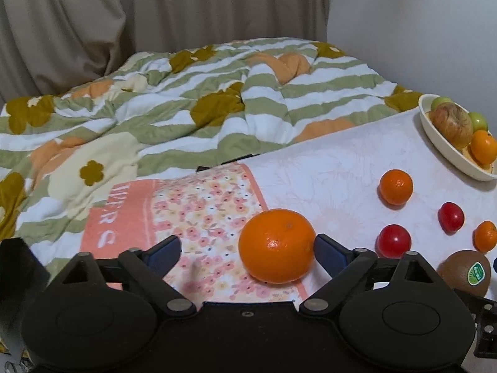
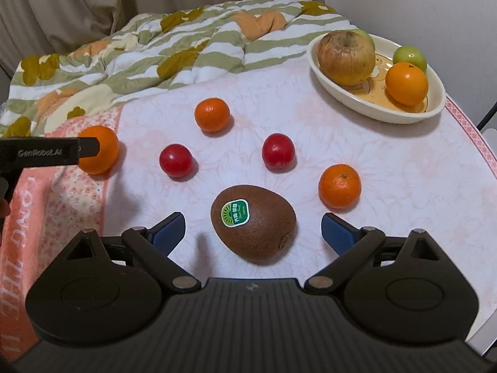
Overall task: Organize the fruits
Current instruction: 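Grasp the large orange with the left tool while the right tool grasps the kiwi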
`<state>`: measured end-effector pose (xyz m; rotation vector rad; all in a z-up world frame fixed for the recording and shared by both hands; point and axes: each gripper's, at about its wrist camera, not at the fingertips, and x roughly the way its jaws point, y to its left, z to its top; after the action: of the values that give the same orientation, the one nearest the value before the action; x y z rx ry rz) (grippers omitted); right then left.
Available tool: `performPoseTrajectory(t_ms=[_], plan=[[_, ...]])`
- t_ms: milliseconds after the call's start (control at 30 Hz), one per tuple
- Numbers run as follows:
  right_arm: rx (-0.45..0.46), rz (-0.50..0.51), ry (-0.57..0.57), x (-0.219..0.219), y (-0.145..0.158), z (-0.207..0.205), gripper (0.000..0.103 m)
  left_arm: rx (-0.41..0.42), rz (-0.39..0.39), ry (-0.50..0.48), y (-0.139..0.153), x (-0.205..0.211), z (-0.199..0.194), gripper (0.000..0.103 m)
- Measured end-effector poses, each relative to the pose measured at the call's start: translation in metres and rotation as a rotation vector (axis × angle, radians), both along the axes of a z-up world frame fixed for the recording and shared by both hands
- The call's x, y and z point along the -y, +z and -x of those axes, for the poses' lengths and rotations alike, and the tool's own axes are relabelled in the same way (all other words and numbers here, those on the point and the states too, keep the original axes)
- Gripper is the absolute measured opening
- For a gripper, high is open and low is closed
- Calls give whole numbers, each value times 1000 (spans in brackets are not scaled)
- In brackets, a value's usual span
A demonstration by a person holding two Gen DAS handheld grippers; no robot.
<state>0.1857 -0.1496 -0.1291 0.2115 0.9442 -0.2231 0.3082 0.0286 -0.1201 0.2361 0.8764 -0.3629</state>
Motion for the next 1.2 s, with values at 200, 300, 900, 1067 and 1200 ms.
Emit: performPoseTrajectory(t_ms=[200,300,900,1067,1200], plan=[[-13,-6,4,-1,-4,-3,103,-9,16,-33,-7,9,-4,90],[-18,-5,11,-1,-5,-5,103,-24,-3,-51,-14,13,-5,75],[-16,-13,47,-4,-10,-13,92,-44,-12,-36,-17,7,6,64],[-13,17,69,-6,-13,-14,89,-43,-15,-17,-16,2,14,64],[-8,61,109,-8,-13,-13,79,-40,-12,0,-12,-1,24,64]])
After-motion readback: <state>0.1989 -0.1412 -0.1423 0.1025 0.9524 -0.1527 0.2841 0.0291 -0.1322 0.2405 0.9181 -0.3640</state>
